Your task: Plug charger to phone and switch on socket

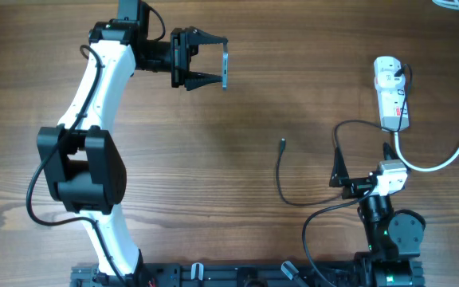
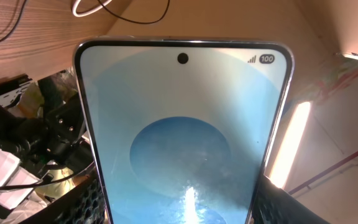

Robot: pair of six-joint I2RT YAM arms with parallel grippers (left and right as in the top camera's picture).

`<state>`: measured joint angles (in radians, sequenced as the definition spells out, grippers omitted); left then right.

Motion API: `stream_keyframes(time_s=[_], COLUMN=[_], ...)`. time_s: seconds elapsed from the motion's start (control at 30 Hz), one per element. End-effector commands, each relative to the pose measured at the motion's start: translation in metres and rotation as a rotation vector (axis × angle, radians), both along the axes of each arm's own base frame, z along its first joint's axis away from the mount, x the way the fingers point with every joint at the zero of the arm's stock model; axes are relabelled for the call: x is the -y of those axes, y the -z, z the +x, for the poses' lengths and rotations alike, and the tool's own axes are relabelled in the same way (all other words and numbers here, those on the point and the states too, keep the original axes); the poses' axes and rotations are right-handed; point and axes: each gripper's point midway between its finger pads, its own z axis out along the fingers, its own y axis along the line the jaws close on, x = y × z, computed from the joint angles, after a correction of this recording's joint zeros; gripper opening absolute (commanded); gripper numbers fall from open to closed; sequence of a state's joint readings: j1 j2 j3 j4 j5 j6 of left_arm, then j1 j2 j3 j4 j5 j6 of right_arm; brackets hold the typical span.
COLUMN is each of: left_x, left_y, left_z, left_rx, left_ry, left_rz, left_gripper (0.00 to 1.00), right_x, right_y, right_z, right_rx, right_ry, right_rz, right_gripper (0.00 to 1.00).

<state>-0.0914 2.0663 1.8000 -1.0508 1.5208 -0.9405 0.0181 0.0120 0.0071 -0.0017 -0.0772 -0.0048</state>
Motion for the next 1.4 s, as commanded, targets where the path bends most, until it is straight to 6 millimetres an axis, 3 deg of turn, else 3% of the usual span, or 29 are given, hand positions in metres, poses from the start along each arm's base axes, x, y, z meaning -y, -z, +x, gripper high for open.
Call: stream_keyframes(time_s=[0.0, 0.53, 0.73, 1.37], left_x=[-0.0006, -0.0006, -0.0011, 0.0001], left_y=[-0.0196, -0.0196, -0.0184, -0.0183], left_z=[-0.0058, -0.0059, -0.0105, -0.0113], left_rx=[0.046, 0.088, 0.016, 0.019], left_ry=[0.015, 0.016, 0.014, 0.017], left_rz=[-0.059, -0.062, -0.056, -0.056], left_gripper=[0.59, 0.59, 0.60, 0.60], right_x=[0.0009, 0.0009, 0.0009, 0.0009], right_y=[-0.0007, -0.0008, -0.0008, -0.0008], right_z=[-0.0001, -0.0001, -0.0001, -0.0001], right_rx=[0.004, 0.005, 0.005, 0.005], right_ry=[0.008, 0.008, 0.008, 0.008], right_rz=[0.008, 0.007, 0.008, 0.008], right_gripper=[1.00, 1.00, 1.00, 1.00])
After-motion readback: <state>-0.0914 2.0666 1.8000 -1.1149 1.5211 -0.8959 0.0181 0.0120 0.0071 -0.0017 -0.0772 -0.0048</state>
